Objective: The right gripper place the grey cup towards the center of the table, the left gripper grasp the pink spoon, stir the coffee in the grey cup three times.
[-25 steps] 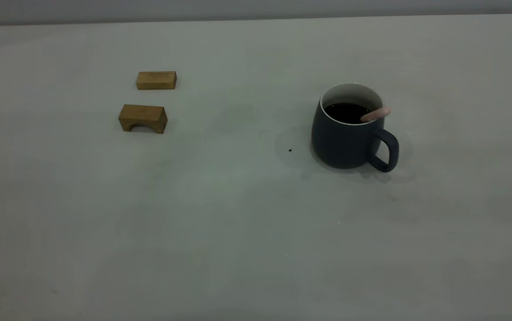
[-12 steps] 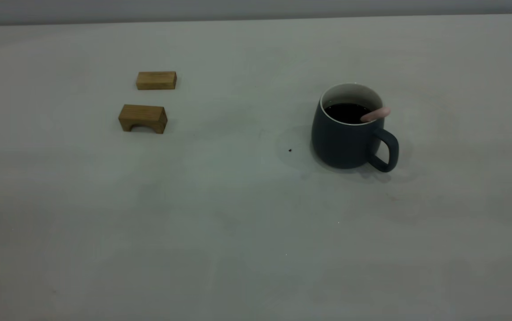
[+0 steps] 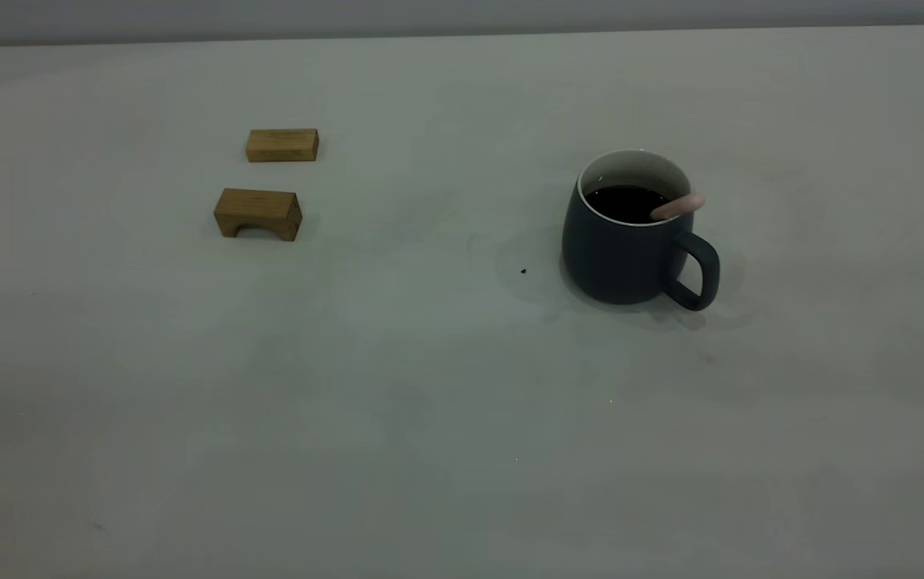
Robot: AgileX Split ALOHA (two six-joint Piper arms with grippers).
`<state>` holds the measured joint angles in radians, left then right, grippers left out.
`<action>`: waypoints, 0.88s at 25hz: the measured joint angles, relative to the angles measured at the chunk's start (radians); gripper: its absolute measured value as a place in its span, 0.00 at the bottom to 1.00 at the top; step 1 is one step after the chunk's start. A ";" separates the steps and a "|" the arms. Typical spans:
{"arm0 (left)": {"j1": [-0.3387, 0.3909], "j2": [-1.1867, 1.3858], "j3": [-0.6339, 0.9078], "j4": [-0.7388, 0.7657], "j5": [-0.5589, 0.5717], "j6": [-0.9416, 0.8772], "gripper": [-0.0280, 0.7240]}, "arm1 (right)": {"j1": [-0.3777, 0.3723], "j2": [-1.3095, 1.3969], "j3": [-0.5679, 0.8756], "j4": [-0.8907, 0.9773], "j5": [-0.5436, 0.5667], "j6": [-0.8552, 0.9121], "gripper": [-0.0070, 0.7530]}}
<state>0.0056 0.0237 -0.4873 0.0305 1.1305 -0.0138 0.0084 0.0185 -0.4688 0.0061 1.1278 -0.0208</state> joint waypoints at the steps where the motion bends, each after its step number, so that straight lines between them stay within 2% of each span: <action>1: 0.008 0.000 0.000 0.000 0.000 0.000 0.72 | 0.000 0.000 0.000 0.000 0.000 0.000 0.32; 22: 0.024 -0.042 0.000 0.000 0.000 0.001 0.72 | 0.000 0.000 0.000 0.000 0.000 0.000 0.32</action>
<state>0.0296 -0.0182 -0.4873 0.0305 1.1305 -0.0129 0.0084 0.0185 -0.4688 0.0061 1.1278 -0.0208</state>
